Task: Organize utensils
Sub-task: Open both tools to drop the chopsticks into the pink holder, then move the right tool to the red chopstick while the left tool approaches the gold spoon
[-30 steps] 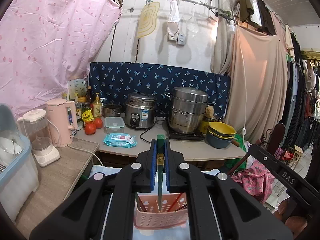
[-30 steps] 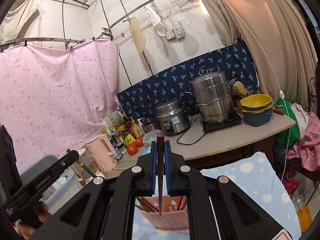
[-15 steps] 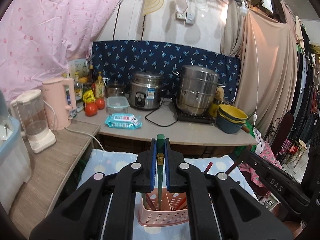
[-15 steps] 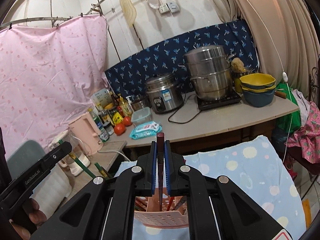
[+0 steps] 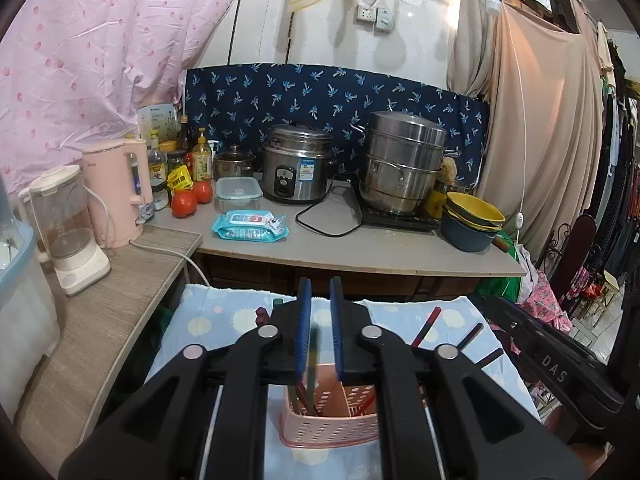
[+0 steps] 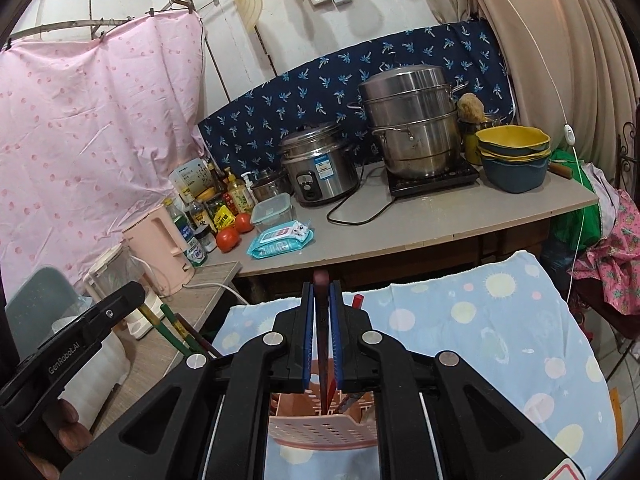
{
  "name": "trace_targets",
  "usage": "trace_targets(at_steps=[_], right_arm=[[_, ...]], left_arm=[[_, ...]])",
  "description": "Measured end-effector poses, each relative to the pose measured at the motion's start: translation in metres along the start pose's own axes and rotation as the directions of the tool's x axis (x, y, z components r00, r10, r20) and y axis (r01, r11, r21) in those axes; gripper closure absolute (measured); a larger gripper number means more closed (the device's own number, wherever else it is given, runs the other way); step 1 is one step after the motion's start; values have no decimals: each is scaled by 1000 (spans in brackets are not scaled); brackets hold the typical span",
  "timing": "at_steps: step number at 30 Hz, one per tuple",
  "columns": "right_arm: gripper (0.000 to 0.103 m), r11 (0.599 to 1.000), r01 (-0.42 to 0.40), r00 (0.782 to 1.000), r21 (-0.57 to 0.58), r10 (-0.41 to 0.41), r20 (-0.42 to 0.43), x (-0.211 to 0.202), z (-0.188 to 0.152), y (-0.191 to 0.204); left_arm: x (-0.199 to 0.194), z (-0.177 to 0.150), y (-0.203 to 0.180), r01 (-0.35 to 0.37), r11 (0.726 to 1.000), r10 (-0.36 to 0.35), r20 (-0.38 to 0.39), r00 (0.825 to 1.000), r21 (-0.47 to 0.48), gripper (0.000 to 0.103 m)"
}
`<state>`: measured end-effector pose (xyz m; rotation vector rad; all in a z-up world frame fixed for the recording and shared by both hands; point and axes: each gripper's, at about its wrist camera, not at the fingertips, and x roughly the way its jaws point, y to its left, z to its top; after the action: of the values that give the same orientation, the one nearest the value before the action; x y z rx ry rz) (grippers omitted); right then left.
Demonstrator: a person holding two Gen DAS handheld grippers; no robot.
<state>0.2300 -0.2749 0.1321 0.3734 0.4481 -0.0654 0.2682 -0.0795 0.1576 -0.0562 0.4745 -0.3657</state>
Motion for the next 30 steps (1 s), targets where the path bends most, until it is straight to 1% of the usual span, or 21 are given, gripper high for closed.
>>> trace_targets(at_steps=[2, 13, 21, 30], right_arm=[[91, 1000, 3, 1000, 3, -3, 0, 0, -1, -1], [90, 1000, -8, 1000, -4, 8, 12, -12, -3, 2], [90, 1000, -15, 1000, -19, 15, 9, -28, -10, 8], [90, 999, -26, 1000, -28, 26, -2, -55, -30, 14]], left_arm=[[1, -1, 2, -7, 1000, 7, 0, 1000, -7, 81], [-6, -2, 3, 1, 1000, -1, 2, 1000, -9, 81], [-23, -7, -1, -4, 1000, 4, 2, 1000, -5, 81], [-51, -19, -9, -1, 1000, 1, 5, 1000, 8, 81]])
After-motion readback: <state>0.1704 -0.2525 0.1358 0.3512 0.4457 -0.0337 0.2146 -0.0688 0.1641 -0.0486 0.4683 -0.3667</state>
